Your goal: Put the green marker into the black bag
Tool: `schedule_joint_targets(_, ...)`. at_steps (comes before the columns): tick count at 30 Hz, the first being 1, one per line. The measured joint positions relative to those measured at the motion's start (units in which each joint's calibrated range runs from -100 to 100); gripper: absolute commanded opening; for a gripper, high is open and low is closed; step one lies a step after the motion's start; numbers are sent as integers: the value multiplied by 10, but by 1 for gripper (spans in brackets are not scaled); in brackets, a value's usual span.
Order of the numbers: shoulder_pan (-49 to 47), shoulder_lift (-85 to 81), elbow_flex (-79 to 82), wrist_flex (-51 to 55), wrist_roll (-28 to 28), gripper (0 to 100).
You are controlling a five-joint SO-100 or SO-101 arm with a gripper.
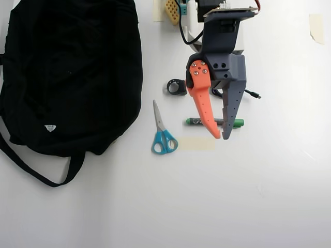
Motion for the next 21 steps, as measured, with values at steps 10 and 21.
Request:
schedule_joint_targets(10, 4, 1, 15, -1, 0, 3)
schedule_joint_targets(21, -5, 0, 26, 228, 0, 2)
